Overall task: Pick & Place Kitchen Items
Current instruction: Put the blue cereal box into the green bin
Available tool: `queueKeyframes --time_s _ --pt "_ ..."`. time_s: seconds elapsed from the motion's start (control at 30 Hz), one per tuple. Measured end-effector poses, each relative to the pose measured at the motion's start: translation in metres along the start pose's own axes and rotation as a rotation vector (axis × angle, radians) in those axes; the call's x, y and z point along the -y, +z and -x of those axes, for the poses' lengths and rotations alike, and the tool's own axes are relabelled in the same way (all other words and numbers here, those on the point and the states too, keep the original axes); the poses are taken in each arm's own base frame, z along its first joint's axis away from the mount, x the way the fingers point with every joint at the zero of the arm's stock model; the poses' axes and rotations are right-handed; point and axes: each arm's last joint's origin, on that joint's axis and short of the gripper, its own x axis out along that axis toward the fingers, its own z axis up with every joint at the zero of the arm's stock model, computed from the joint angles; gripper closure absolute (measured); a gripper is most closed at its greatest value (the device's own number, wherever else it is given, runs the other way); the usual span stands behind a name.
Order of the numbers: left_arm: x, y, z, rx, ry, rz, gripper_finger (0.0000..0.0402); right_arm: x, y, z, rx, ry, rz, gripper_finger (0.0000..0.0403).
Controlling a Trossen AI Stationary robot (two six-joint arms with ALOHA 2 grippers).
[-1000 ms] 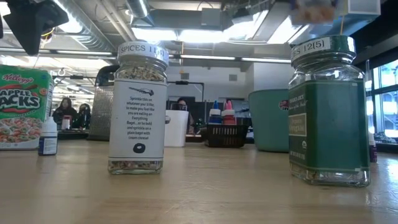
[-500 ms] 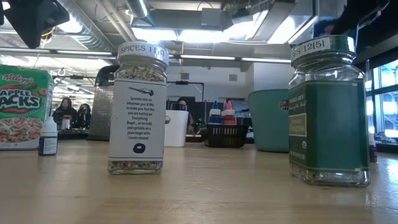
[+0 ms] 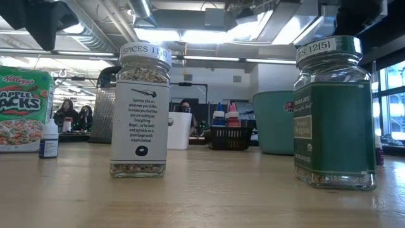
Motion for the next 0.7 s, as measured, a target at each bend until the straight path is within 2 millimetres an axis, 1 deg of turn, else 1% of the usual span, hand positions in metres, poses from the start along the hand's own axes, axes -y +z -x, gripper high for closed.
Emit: queueKeyframes --time_s 0.1,0.23,0.37,0.47,0.57,0.7 --pt "-0.001 0.001 0.000 0.002 0.001 0.004 0.0190 0.002 0.002 -0.012 -0.027 0.029 0.004 0.0258" --pt "-0.003 0.003 -0.001 -0.006 -0.005 0.001 0.0190 0.009 0.005 -0.021 -0.072 0.047 -0.034 0.0258" --pt "-0.006 0.005 -0.002 -0.019 -0.015 0.020 0.0190 0.011 0.011 -0.028 -0.067 0.090 -0.023 0.0258" --pt "-0.006 0.005 -0.002 -0.013 -0.006 0.022 0.0190 0.012 0.016 -0.034 -0.061 0.084 -0.011 0.0258" --pt "-0.007 0.005 -0.002 -0.006 0.002 0.019 0.0190 0.013 0.020 -0.042 -0.081 0.070 0.000 0.0258" --pt "-0.007 0.006 -0.002 -0.005 0.003 0.019 0.0190 0.016 0.022 -0.053 -0.132 0.092 -0.003 0.0258"
